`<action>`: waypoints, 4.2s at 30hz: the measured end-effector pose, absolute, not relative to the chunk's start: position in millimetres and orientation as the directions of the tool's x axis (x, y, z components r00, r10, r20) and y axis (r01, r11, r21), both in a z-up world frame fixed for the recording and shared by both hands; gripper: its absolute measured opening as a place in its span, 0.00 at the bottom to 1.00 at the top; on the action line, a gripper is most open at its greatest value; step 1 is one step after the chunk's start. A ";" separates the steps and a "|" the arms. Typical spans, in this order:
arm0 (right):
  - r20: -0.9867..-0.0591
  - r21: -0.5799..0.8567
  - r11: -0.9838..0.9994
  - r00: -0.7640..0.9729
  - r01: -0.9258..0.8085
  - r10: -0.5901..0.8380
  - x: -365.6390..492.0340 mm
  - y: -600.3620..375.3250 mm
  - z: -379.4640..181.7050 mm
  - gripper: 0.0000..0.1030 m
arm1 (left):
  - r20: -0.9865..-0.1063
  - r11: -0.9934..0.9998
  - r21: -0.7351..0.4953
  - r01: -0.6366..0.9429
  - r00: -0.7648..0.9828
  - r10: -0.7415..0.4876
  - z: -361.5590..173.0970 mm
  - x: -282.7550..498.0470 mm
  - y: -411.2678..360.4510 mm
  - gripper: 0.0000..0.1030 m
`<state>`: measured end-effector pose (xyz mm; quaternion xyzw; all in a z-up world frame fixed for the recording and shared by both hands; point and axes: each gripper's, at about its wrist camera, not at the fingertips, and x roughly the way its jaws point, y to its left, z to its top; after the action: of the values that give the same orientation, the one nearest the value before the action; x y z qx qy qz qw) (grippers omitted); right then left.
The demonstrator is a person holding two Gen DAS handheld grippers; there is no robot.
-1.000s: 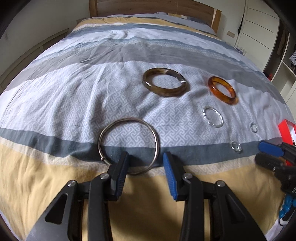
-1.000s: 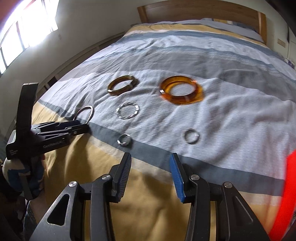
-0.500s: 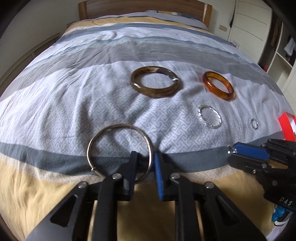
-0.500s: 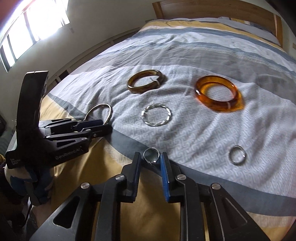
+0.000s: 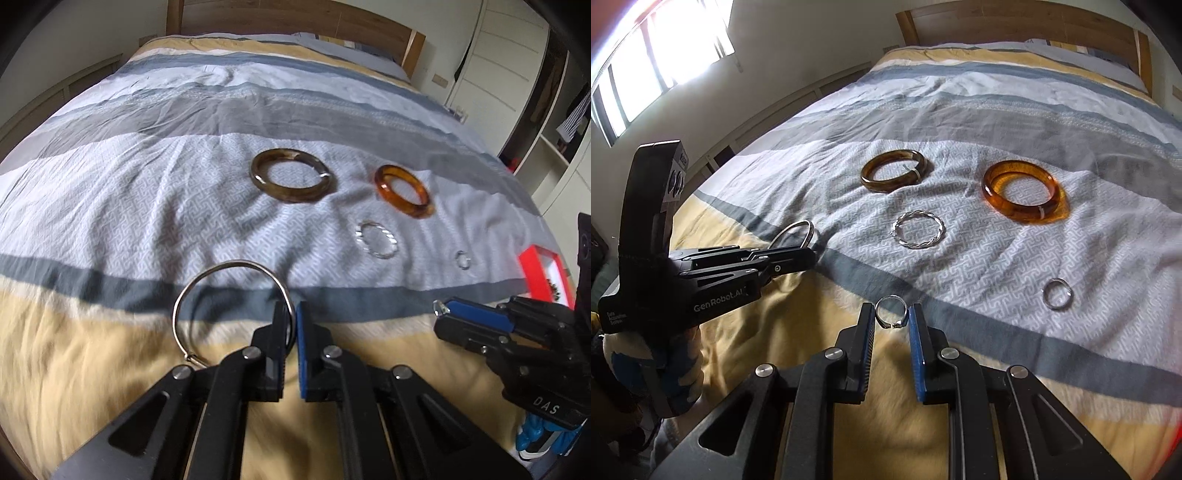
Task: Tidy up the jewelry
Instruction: 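Carry the silver bangle and ring over the red box with both tools, then open both tools to drop the silver bangle and ring into the box, then withdraw both open tools and reach toward the twisted hoop and ring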
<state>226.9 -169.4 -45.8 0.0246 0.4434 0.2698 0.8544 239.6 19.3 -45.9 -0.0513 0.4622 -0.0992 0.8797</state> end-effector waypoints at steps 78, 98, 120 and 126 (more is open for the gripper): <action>-0.857 0.128 0.992 0.502 -0.002 0.111 87.4 -523.6 -60.0 0.18 | -0.852 0.743 -0.258 0.617 0.218 -0.477 -53.3 148.3 -400.5 0.04; -0.843 0.105 0.994 0.533 0.040 0.068 71.2 -519.3 -31.5 0.27 | -0.834 0.751 -0.292 0.592 0.227 -0.503 -28.4 143.8 -381.9 0.19; -0.719 0.138 0.990 0.690 0.029 0.080 -6.8 -456.6 61.3 0.34 | -0.786 0.874 -0.170 0.455 0.472 -0.399 52.4 56.0 -217.0 0.21; -0.698 0.119 0.993 0.712 0.003 0.081 -19.9 -426.8 82.3 0.34 | -0.772 0.904 -0.172 0.392 0.516 -0.371 59.7 37.2 -161.2 0.35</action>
<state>-19.9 -426.8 82.3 0.0556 0.3791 0.0211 0.9234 37.2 -161.2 59.7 0.0121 0.4405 -0.2190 0.8706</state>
